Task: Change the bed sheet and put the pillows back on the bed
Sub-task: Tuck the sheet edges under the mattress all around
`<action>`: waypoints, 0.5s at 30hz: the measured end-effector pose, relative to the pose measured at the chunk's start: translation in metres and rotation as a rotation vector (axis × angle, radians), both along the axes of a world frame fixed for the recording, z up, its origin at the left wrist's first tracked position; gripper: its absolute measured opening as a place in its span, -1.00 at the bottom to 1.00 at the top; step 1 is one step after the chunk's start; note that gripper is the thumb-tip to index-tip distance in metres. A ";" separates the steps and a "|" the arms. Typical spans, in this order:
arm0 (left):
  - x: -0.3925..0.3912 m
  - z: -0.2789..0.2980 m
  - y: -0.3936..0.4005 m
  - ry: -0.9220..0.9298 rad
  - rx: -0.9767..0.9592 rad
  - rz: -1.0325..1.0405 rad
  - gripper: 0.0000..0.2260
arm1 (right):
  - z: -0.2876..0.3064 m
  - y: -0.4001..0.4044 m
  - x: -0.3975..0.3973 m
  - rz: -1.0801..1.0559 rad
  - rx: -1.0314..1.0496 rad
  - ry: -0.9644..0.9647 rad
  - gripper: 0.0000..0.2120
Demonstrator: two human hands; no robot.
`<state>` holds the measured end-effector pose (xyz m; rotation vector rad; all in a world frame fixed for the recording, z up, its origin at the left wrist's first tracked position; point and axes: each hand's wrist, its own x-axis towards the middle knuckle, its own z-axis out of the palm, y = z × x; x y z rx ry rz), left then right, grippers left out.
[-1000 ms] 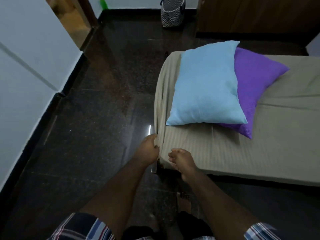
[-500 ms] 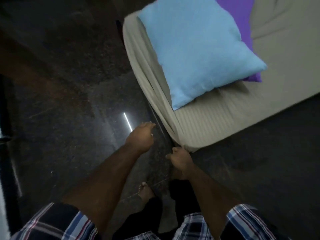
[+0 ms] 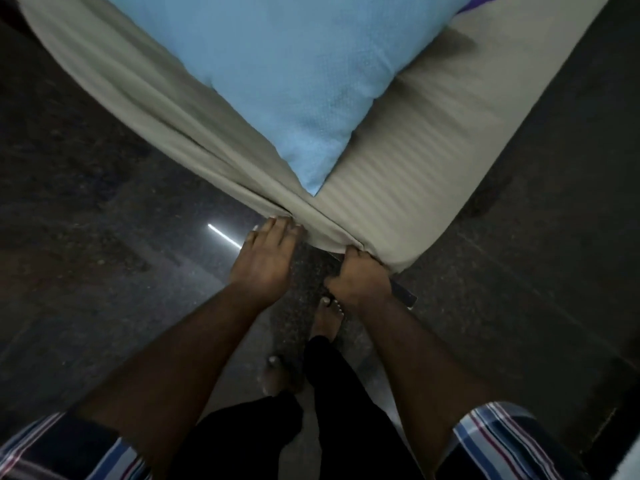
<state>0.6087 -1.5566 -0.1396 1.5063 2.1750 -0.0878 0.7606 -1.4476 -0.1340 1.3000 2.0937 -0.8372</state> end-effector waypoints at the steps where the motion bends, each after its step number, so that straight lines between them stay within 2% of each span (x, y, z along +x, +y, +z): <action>1: -0.005 0.000 0.001 0.007 0.018 -0.037 -0.41 | -0.001 0.008 -0.008 0.003 -0.022 -0.035 -0.43; 5: -0.031 0.000 0.004 0.028 0.000 -0.151 -0.37 | -0.001 0.035 -0.032 0.015 -0.091 -0.148 -0.42; 8: -0.056 0.004 0.011 0.012 -0.086 -0.242 -0.35 | -0.001 0.019 -0.023 -0.072 -0.106 -0.109 -0.44; 10: -0.069 0.004 0.019 0.006 -0.118 -0.288 -0.38 | -0.002 -0.002 -0.011 -0.133 -0.053 -0.062 -0.46; 13: -0.085 -0.003 0.026 0.013 -0.080 -0.367 -0.47 | -0.001 -0.027 -0.008 -0.291 0.081 0.033 -0.64; 15: -0.094 -0.009 0.029 0.008 -0.046 -0.415 -0.51 | 0.000 -0.047 -0.015 -0.391 0.255 0.140 -0.66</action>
